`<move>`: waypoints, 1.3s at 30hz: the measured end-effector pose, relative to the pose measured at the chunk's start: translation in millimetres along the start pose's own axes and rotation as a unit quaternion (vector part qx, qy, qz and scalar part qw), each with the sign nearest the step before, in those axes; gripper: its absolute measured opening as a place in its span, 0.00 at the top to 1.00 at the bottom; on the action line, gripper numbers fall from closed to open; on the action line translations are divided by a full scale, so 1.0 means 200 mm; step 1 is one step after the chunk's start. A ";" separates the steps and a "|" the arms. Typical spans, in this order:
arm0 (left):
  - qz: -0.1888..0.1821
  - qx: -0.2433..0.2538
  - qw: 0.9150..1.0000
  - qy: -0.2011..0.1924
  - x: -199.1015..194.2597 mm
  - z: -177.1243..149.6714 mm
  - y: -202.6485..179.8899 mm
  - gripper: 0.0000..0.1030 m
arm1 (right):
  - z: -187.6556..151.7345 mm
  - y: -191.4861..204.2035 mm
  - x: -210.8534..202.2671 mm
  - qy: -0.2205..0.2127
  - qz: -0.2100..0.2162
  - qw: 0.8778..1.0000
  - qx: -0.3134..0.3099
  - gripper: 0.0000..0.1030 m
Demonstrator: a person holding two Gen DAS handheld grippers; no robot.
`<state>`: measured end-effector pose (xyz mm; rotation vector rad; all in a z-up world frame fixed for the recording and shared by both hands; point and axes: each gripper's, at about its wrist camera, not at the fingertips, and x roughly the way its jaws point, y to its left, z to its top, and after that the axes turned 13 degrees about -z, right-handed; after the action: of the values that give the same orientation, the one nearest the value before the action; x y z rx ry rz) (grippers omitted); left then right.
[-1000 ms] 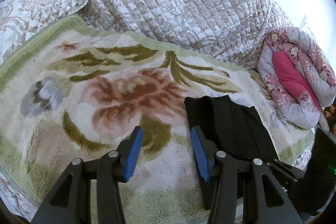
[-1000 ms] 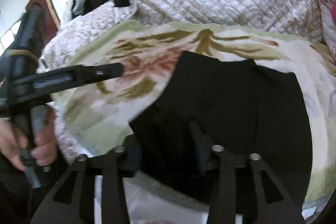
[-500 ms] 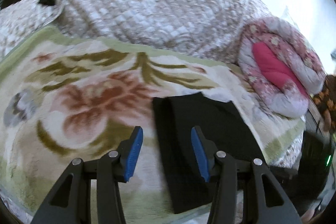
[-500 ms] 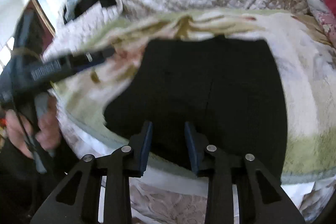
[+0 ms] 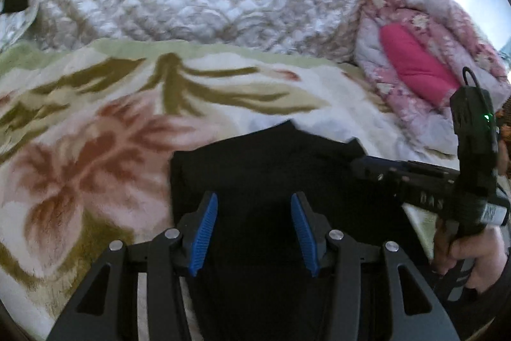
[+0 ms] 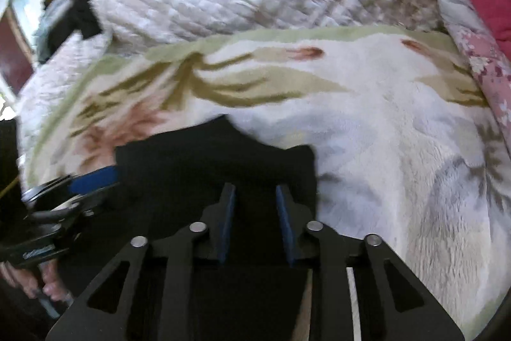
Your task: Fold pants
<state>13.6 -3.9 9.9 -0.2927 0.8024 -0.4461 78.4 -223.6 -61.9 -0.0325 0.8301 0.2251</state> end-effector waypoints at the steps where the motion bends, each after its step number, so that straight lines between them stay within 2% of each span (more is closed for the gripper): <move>1: -0.009 -0.008 1.000 -0.007 0.00 -0.01 0.02 0.50 | 0.01 -0.04 0.02 0.000 0.015 1.000 0.024 0.86; 2: -0.013 -0.013 1.000 -0.010 -0.01 -0.01 0.03 0.49 | 0.01 -0.06 0.02 0.001 0.017 0.999 0.032 0.89; 3: -0.014 -0.014 1.000 -0.010 -0.01 -0.01 0.03 0.49 | 0.01 -0.06 0.01 -0.004 0.002 1.000 0.029 1.00; 4: -0.011 -0.011 1.000 -0.011 -0.01 -0.01 0.03 0.49 | 0.02 -0.07 0.02 -0.008 -0.009 1.000 0.026 1.00; 7: -0.007 -0.003 1.000 -0.016 0.00 -0.02 0.02 0.49 | 0.01 -0.12 0.02 -0.008 0.021 0.998 0.059 1.00; 10: -0.012 -0.011 1.000 -0.017 -0.01 -0.01 0.04 0.49 | 0.01 -0.13 -0.03 -0.025 0.011 0.998 0.060 1.00; 14: -0.013 -0.016 1.000 -0.018 -0.05 0.00 0.03 0.49 | -0.04 -0.15 -0.16 -0.051 0.010 0.997 0.063 0.98; 17: -0.001 -0.006 1.000 -0.025 -0.13 -0.02 -0.01 0.51 | -0.11 -0.12 -0.27 -0.068 0.011 0.997 0.044 0.83; 18: -0.001 -0.001 1.000 -0.029 -0.16 -0.03 -0.03 0.51 | -0.14 -0.10 -0.30 -0.071 0.014 0.997 0.039 0.81; 20: 0.003 0.009 0.999 -0.033 -0.22 -0.06 -0.07 0.51 | -0.21 -0.07 -0.36 -0.073 0.016 0.997 0.033 0.81; 26: -0.017 0.031 0.999 -0.029 -0.34 -0.26 -0.22 0.51 | -0.48 0.07 -0.49 -0.079 0.025 0.997 -0.001 0.80; 28: -0.018 0.036 0.999 -0.021 -0.34 -0.32 -0.24 0.51 | -0.51 0.11 -0.48 -0.076 0.016 0.997 -0.025 0.80; 30: -0.002 0.042 0.999 -0.014 -0.31 -0.37 -0.24 0.51 | -0.53 0.15 -0.43 -0.059 -0.007 0.997 -0.053 0.79; 32: 0.019 0.048 0.999 -0.009 -0.27 -0.38 -0.23 0.45 | -0.53 0.15 -0.41 -0.069 -0.011 0.996 -0.051 0.79; 33: 0.018 0.039 0.999 -0.010 -0.27 -0.38 -0.21 0.43 | -0.53 0.15 -0.41 -0.068 -0.012 0.996 -0.050 0.78; 35: 0.012 0.022 1.000 -0.009 -0.27 -0.37 -0.18 0.43 | -0.52 0.14 -0.40 -0.068 -0.014 0.996 -0.047 0.78; 39: 0.021 0.022 0.999 -0.009 -0.28 -0.36 -0.18 0.43 | -0.51 0.12 -0.42 -0.069 -0.004 0.997 -0.032 0.77</move>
<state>-83.8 -14.0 11.3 -0.2379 0.7784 -0.4214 -56.3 -227.9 -67.5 -0.0797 0.6857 0.2434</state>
